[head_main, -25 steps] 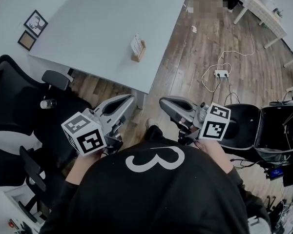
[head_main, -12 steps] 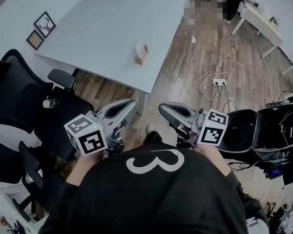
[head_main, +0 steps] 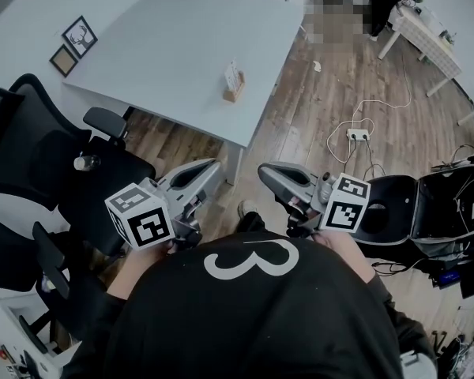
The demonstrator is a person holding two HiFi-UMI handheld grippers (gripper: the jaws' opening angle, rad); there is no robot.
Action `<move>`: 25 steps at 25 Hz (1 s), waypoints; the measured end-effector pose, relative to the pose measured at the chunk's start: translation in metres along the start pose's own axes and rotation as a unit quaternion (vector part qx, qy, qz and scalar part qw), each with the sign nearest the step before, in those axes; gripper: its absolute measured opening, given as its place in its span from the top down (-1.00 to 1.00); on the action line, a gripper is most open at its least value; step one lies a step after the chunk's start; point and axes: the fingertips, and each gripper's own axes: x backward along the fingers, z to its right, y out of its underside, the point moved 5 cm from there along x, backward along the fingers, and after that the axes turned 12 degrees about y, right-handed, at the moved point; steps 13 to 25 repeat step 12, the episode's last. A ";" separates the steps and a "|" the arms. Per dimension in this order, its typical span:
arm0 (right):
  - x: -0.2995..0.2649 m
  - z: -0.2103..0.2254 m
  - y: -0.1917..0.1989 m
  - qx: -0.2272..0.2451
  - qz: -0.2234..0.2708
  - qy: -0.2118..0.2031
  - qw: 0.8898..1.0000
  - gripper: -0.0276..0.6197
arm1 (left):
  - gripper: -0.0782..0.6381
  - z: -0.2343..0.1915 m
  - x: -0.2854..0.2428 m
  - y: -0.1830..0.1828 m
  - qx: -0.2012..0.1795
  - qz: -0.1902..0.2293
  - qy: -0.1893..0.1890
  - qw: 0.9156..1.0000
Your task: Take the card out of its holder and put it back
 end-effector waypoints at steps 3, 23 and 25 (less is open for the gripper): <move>-0.001 -0.002 0.000 0.002 0.000 0.000 1.000 0.89 | 0.73 0.001 0.002 0.001 0.003 0.001 -0.006 1.000; 0.003 -0.007 0.002 0.002 0.004 0.009 1.000 0.89 | 0.73 0.004 0.003 0.004 0.002 -0.006 -0.009 1.000; 0.003 -0.007 0.002 0.002 0.004 0.009 1.000 0.89 | 0.73 0.004 0.003 0.004 0.002 -0.006 -0.009 1.000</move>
